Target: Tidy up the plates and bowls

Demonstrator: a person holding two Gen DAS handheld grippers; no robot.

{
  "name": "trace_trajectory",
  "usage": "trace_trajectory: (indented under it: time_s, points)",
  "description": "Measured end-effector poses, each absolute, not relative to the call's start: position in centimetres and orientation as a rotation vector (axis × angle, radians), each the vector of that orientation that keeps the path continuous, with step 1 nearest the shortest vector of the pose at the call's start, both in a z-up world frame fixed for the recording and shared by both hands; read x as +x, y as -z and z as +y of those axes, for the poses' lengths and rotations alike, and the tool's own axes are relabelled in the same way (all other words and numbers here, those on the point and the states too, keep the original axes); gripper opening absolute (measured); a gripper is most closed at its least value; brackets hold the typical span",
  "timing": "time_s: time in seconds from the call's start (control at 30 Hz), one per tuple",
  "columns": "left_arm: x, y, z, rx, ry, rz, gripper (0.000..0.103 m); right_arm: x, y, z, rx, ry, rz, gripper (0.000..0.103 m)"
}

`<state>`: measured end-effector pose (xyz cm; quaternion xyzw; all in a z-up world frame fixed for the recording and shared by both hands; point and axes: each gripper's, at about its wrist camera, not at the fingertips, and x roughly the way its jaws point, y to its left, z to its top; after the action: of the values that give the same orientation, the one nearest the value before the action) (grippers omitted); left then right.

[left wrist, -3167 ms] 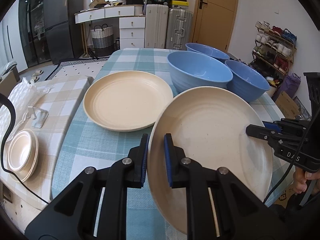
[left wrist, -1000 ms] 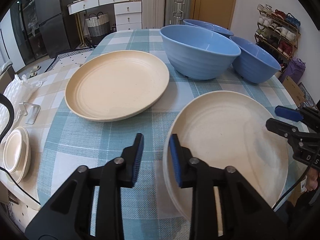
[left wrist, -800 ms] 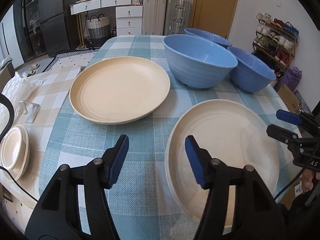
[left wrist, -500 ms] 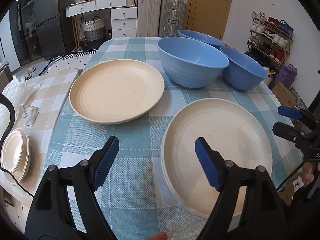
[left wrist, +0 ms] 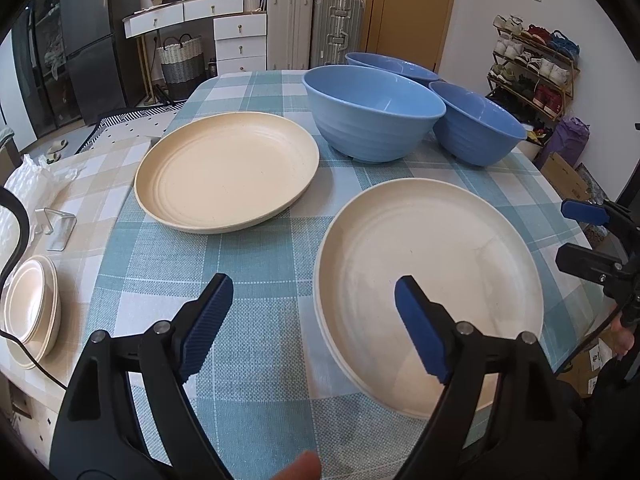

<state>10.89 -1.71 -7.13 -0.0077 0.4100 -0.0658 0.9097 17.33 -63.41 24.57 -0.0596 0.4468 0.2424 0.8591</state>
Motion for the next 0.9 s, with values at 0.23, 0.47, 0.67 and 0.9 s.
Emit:
trace_trajectory:
  time_s: [0.23,0.47,0.67,0.9]
  points:
    - [10.1,7.1,-1.8,0.000,0.144,0.837,0.093,17.2,-24.3,-63.8,-0.113,-0.504,0.937,0.102]
    - [9.2,6.7,-2.1,0.007,0.144,0.813,0.101,17.1,-23.9,-64.7,-0.080,-0.480,0.948,0.102]
    - [8.6,6.3,-2.3,0.009,0.145,0.800,0.101,16.7,-23.9,-65.3,-0.076,-0.459,0.939,0.102]
    - [8.7,6.6,-2.3,0.009,0.140,0.809,0.101,16.5,-23.7,-65.8,-0.060,-0.447,0.945,0.102]
